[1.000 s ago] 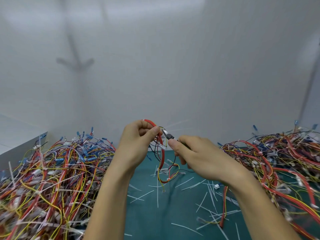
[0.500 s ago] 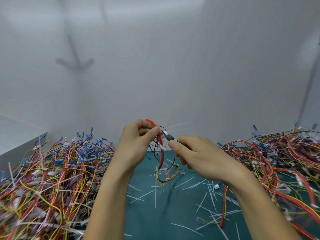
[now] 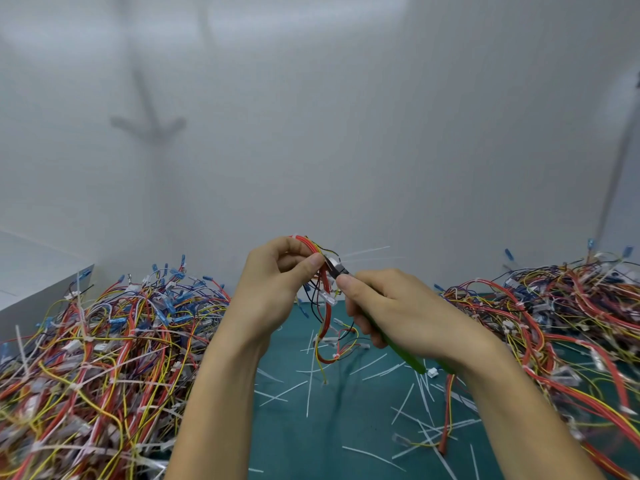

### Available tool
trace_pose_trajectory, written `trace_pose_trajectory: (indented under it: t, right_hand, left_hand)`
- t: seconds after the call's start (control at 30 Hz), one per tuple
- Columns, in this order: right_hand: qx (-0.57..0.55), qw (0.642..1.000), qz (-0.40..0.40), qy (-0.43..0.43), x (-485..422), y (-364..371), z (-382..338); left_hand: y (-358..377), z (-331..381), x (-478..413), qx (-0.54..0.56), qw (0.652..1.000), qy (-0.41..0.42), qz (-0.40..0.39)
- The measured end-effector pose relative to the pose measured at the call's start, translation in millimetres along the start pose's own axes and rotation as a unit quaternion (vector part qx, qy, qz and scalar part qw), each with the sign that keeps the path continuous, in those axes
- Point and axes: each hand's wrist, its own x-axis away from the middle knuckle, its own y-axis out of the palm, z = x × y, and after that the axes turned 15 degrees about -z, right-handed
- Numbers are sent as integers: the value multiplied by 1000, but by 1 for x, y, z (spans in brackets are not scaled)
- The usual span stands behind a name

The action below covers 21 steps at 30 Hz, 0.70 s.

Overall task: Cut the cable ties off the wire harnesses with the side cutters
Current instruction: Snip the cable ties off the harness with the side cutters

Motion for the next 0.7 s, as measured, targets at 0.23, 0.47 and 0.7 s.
trace_pose_trajectory:
  t: [0.23, 0.47, 0.7]
  right_hand:
    - [-25, 1000, -14, 11, 3, 0, 0]
    - [-25, 999, -9, 21, 6, -2, -1]
    - [4, 999, 7, 32, 5, -2, -3]
  left_hand:
    - [1, 0, -1, -14, 1000, 9, 2]
    - [5, 0, -2, -38, 999, 17, 20]
    - [10, 1, -6, -113, 992, 30, 54]
